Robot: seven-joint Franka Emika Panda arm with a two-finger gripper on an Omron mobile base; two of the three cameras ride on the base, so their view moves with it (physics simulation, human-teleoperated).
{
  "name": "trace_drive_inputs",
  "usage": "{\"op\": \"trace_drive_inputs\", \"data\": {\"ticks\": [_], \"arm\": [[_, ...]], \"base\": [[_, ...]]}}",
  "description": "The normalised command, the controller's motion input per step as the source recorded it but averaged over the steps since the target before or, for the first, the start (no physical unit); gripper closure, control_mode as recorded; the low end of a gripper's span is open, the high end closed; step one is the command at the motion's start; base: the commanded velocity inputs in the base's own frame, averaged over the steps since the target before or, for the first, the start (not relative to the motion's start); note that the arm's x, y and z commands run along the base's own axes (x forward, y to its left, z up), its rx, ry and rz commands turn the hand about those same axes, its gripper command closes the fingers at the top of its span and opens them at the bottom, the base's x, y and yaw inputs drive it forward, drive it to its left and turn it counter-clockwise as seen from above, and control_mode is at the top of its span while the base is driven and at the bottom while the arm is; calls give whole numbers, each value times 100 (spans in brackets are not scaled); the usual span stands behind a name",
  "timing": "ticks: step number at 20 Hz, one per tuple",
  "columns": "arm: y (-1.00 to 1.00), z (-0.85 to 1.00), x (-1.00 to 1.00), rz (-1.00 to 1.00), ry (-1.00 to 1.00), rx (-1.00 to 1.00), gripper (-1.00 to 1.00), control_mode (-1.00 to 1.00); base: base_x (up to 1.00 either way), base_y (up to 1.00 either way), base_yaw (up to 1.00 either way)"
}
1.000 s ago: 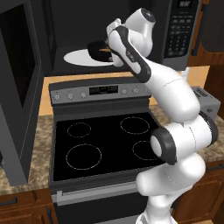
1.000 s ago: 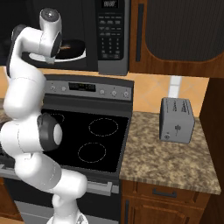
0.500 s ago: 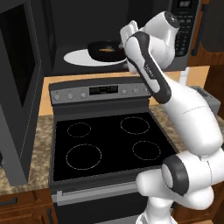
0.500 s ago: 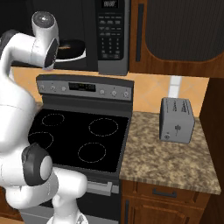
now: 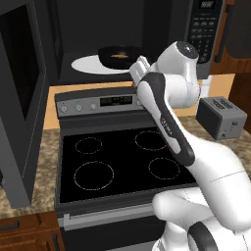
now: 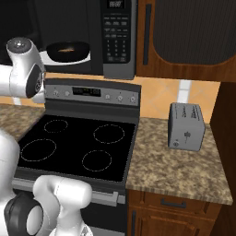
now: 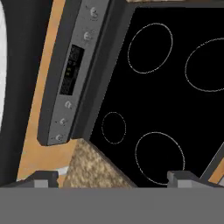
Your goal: Open the microwave, place the bowl with waffle inside the microwave, then close the microwave door and turn it on.
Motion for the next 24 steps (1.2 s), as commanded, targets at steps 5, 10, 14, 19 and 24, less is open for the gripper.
{"op": "trace_drive_inputs", "data": {"ticks": [5, 10, 14, 19, 24], "arm": [[90, -100, -27, 31, 11, -16, 100, -100], [48, -27, 0, 7, 7, -17, 100, -100], [37, -31, -4, 6, 0, -32, 100, -100], [20, -54, 19, 25, 0, -51, 100, -100], [0, -27, 17, 34, 0, -38, 100, -100]], "base": [[0, 0, 0], [0, 0, 0], [0, 0, 0], [0, 0, 0], [0, 0, 0]]}}
